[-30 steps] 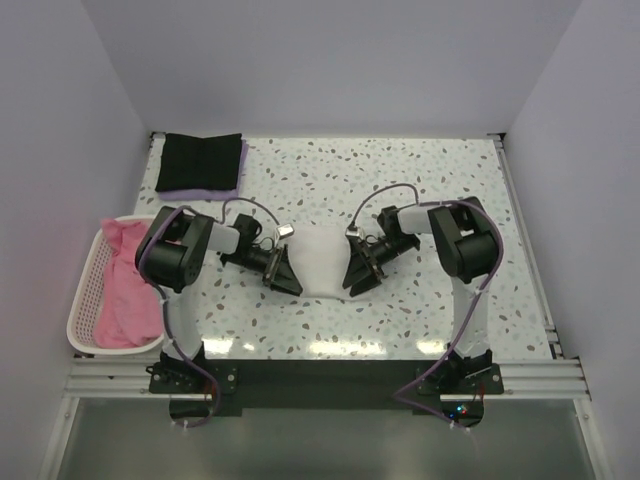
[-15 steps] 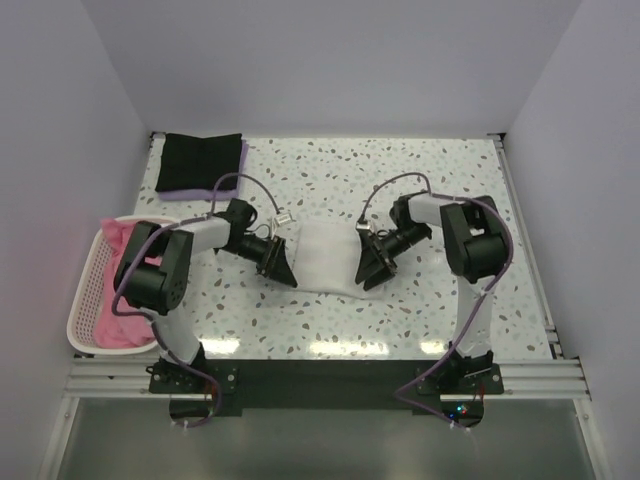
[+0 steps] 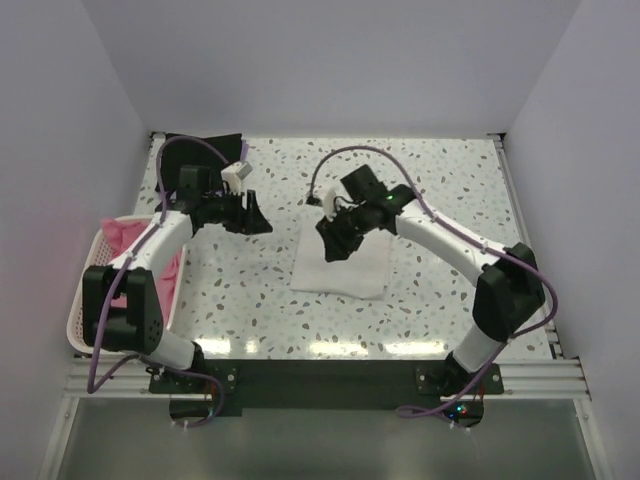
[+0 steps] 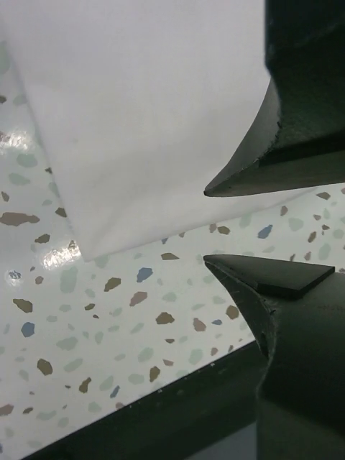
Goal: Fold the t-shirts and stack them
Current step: Neatly place the folded tshirt to the corner
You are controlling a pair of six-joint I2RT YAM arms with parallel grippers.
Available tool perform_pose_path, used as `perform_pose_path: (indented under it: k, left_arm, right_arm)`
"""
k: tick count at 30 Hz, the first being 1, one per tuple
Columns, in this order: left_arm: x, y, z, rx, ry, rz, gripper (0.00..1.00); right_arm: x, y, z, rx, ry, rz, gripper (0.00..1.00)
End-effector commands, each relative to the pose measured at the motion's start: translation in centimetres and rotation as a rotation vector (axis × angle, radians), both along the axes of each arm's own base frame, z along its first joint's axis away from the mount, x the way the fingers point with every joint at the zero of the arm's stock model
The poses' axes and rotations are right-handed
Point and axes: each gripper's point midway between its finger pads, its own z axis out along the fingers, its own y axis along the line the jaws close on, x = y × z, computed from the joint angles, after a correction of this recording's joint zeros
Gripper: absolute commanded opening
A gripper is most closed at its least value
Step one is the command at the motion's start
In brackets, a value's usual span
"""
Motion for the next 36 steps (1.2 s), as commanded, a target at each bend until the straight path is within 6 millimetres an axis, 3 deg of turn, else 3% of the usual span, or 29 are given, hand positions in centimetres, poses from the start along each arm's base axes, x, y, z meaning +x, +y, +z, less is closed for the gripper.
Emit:
perform_pose_path:
  k: [1,5,9,13,15,21,31,34,36]
  left_arm:
    - [3.1,2.2,-1.3,0.110,0.064,0.197,0.61]
    - [3.2,2.3,-3.4,0.120,0.143,0.220,0.62]
    - [2.9,2.1,-5.0,0.105,0.203,0.236,0.62]
    - [2.7,2.1,-6.1,0.101,0.218,0.243,0.63]
    - [2.6,2.0,-6.2,0.095,0.220,0.239,0.63]
    - [2.3,2.0,-6.5,0.089,0.213,0.236,0.63]
    - [1.7,1.8,-7.2,0.063,0.237,0.246,0.66]
    - [1.4,1.8,-7.4,0.061,0.246,0.241,0.66]
    - [1.1,1.6,-7.6,0.050,0.257,0.232,0.66]
  right_arm:
    - [2.0,2.1,-2.0,-0.178,-0.245,-0.012,0.41]
    - [0.5,5.3,-5.0,-0.267,-0.304,0.082,0.41]
    - [-1.7,8.3,-6.8,-0.276,-0.319,0.169,0.41]
    - [-2.1,9.8,-8.6,-0.296,-0.326,0.195,0.41]
    - [-1.9,10.6,-8.5,-0.289,-0.332,0.196,0.41]
    - [-1.5,11.8,-9.5,-0.287,-0.317,0.210,0.40]
    - [-3.1,11.6,-14.1,-0.313,-0.215,0.261,0.40]
    - [-3.2,11.3,-14.5,-0.320,-0.213,0.267,0.33]
    - [-3.2,11.3,-14.3,-0.318,-0.220,0.274,0.15]
